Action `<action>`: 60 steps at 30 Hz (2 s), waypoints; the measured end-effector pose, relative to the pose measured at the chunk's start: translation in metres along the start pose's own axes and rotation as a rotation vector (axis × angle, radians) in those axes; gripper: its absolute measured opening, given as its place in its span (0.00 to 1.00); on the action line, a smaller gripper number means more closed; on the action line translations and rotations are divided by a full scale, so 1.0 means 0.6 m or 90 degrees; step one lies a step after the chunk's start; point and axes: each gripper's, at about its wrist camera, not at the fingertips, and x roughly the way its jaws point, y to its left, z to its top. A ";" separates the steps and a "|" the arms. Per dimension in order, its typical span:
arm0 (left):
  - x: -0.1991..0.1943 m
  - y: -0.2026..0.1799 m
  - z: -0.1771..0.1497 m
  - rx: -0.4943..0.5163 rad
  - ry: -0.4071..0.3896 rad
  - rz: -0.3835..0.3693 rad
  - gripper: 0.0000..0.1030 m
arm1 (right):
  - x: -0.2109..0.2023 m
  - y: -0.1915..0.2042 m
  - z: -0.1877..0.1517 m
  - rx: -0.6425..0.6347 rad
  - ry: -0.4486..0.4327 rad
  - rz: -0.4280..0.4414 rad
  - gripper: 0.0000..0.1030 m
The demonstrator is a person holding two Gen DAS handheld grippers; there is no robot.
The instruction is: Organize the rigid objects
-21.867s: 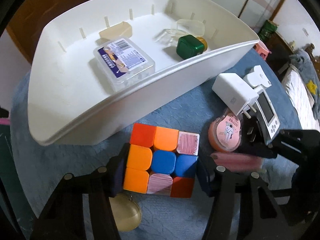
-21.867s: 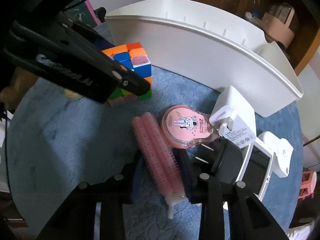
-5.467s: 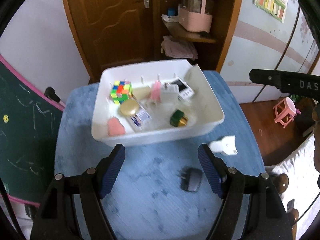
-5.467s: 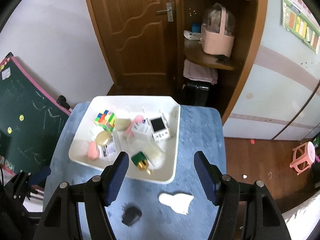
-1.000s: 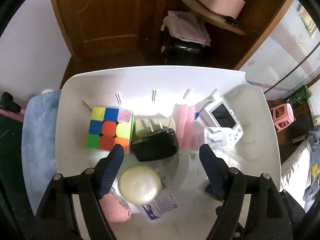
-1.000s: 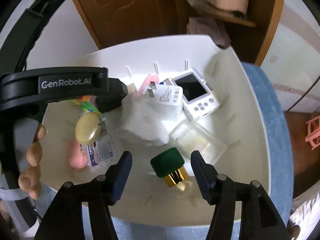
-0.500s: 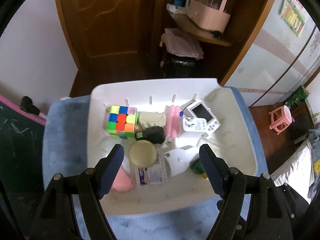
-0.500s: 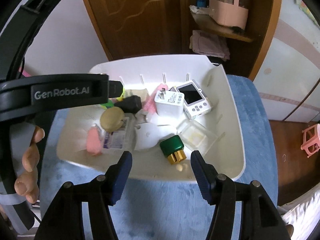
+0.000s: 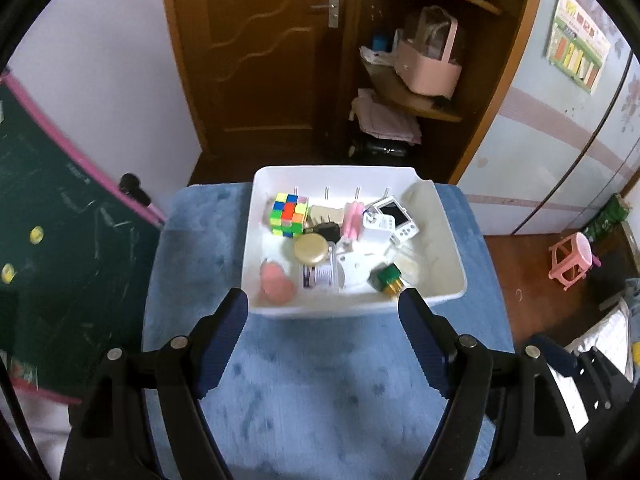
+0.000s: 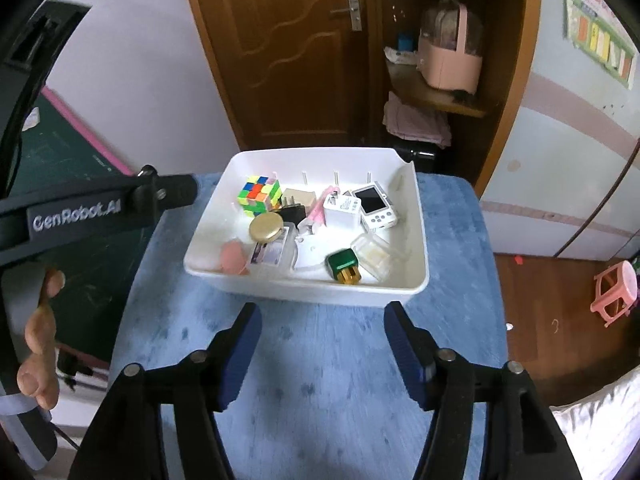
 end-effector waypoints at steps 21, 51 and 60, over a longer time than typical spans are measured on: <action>-0.197 -0.055 -0.165 -0.044 -0.057 0.069 0.78 | -0.229 -0.025 -0.098 -0.007 -0.057 0.012 0.76; -0.217 0.003 -0.178 -0.047 -0.057 0.070 0.78 | -0.279 0.055 -0.104 -0.020 -0.106 -0.034 0.76; -0.221 0.003 -0.181 -0.035 -0.057 0.058 0.78 | -0.282 0.052 -0.107 -0.016 -0.106 -0.037 0.76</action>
